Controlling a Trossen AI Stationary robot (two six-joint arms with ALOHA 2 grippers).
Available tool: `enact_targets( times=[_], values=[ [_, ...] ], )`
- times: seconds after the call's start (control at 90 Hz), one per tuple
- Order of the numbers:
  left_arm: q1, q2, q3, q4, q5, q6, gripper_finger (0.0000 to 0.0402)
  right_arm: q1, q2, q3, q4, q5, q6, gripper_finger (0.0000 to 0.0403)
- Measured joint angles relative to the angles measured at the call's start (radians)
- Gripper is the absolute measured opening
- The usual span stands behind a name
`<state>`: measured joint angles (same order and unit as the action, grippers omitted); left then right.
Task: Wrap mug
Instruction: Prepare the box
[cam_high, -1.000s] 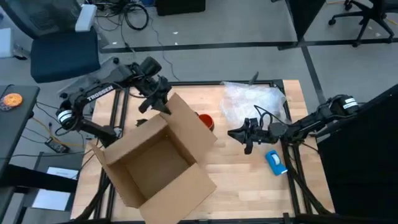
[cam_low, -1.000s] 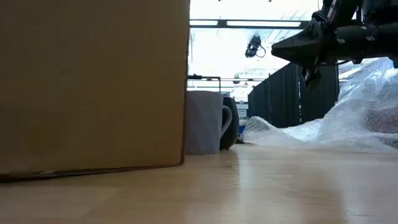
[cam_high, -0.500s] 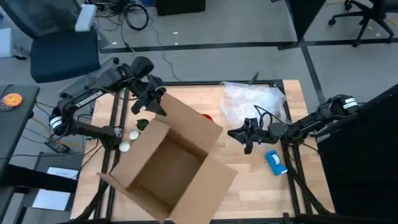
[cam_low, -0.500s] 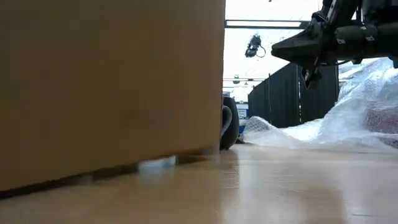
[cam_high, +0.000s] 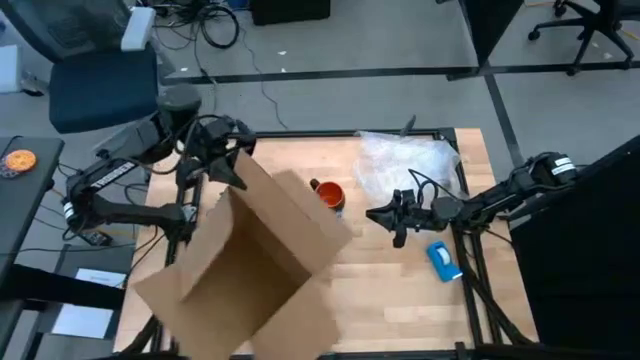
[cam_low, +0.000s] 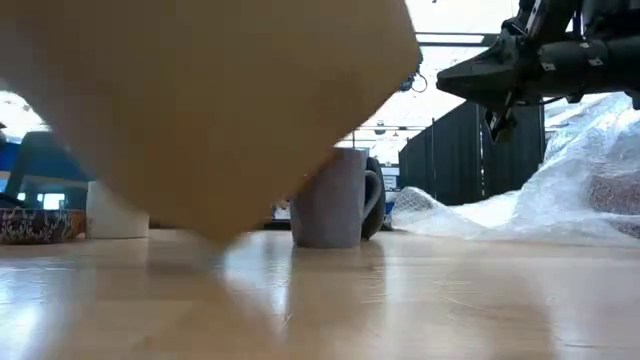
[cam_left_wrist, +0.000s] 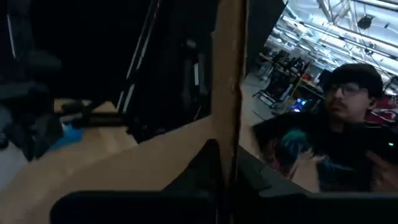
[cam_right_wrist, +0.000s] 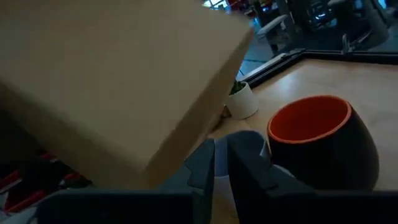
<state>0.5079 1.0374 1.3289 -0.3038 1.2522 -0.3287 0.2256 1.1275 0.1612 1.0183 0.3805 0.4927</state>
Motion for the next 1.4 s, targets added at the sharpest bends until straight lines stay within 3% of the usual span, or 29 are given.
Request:
enact_targets(
  times=[0.3, 0.489, 0.911, 1.144, 1.4],
  values=[
    [0.032, -0.026, 0.000, 0.431, 0.009, -0.262, 0.0000, 0.000, 0.000, 0.000, -0.005, 0.000, -0.007, 0.0020],
    [0.127, -0.026, 0.001, 0.626, 0.001, -0.369, 0.0000, 0.000, 0.000, 0.000, -0.005, 0.001, -0.007, 0.0020],
    [0.461, -0.024, 0.001, 0.631, -0.172, -0.385, 0.0000, 0.000, 0.000, 0.000, -0.012, 0.005, -0.007, 0.0020],
    [0.588, -0.024, 0.001, 0.614, -0.296, -0.353, 0.0000, 0.000, 0.000, 0.000, -0.013, 0.005, -0.015, 0.0020],
    [0.628, 0.004, -0.006, 0.385, -0.387, -0.170, 0.0000, 0.000, 0.000, 0.000, -0.013, 0.005, -0.015, 0.0020]
  ],
)
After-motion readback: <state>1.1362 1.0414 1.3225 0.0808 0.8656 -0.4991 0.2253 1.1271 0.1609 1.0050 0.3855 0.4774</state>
